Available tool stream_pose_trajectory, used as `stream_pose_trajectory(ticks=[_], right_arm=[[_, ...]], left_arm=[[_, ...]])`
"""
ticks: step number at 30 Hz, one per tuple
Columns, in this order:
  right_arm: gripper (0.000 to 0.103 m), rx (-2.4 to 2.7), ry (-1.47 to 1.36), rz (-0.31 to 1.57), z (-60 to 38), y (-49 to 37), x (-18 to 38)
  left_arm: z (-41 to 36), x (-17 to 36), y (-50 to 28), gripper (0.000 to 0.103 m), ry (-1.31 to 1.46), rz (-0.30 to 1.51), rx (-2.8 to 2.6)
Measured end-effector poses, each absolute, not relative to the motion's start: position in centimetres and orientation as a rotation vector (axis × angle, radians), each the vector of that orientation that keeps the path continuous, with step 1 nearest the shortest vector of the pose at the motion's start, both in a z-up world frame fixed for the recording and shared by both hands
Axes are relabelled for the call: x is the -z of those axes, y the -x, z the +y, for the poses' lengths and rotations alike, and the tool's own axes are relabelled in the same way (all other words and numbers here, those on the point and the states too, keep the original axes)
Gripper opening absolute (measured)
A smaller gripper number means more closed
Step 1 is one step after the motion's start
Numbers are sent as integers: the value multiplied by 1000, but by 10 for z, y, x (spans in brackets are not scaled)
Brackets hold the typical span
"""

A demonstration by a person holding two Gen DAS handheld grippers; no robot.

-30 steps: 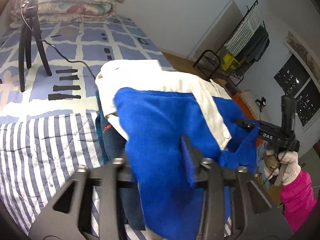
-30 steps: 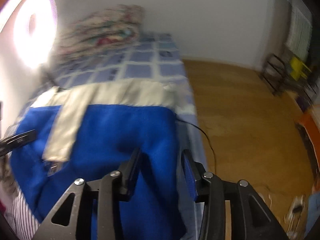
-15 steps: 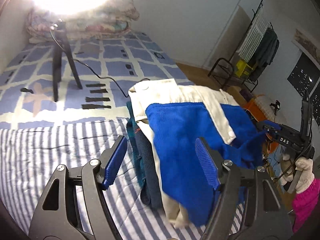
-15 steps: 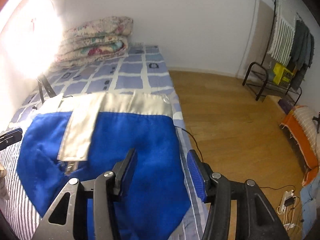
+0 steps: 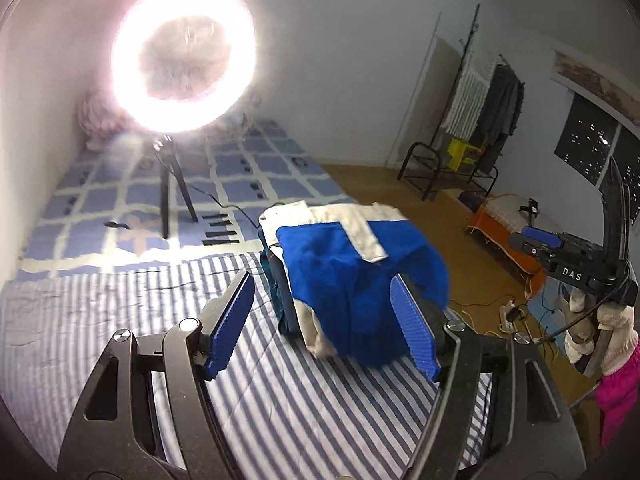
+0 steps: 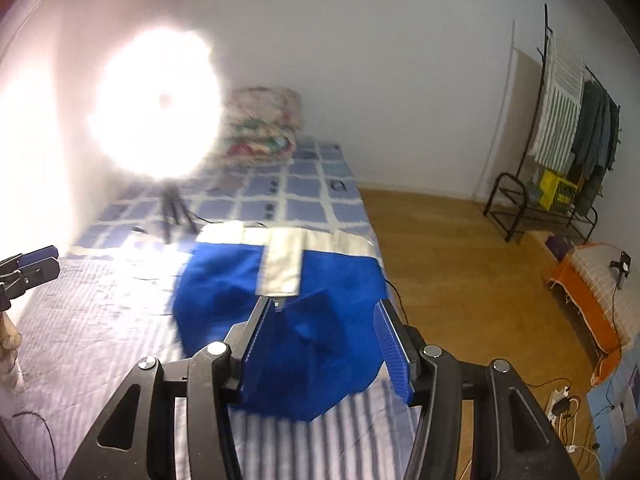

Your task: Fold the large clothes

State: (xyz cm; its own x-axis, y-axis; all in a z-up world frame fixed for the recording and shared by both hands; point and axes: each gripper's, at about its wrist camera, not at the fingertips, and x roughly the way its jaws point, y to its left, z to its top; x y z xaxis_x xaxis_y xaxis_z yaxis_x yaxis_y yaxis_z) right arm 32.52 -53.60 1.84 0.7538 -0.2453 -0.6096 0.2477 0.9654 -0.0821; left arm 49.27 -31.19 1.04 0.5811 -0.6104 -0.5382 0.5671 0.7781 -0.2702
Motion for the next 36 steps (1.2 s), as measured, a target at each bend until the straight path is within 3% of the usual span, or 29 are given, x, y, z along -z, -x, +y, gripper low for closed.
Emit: stream_pose_trajectory(ticks=[12, 14, 20, 29, 36], right_arm=[[55, 197, 98, 579, -402, -165, -136], [65, 190, 121, 554, -380, -137, -154], [66, 164, 168, 467, -336, -70, -205], [66, 173, 155, 399, -304, -10, -238], [70, 207, 117, 397, -287, 17, -228]], left_arm=[[-192, -144, -303, 72, 40, 516, 714], [-176, -161, -279, 72, 57, 495, 713], [-130, -216, -212, 72, 109, 428, 730], [-99, -253, -151, 72, 79, 376, 724], [-90, -236, -120, 74, 27, 386, 717]])
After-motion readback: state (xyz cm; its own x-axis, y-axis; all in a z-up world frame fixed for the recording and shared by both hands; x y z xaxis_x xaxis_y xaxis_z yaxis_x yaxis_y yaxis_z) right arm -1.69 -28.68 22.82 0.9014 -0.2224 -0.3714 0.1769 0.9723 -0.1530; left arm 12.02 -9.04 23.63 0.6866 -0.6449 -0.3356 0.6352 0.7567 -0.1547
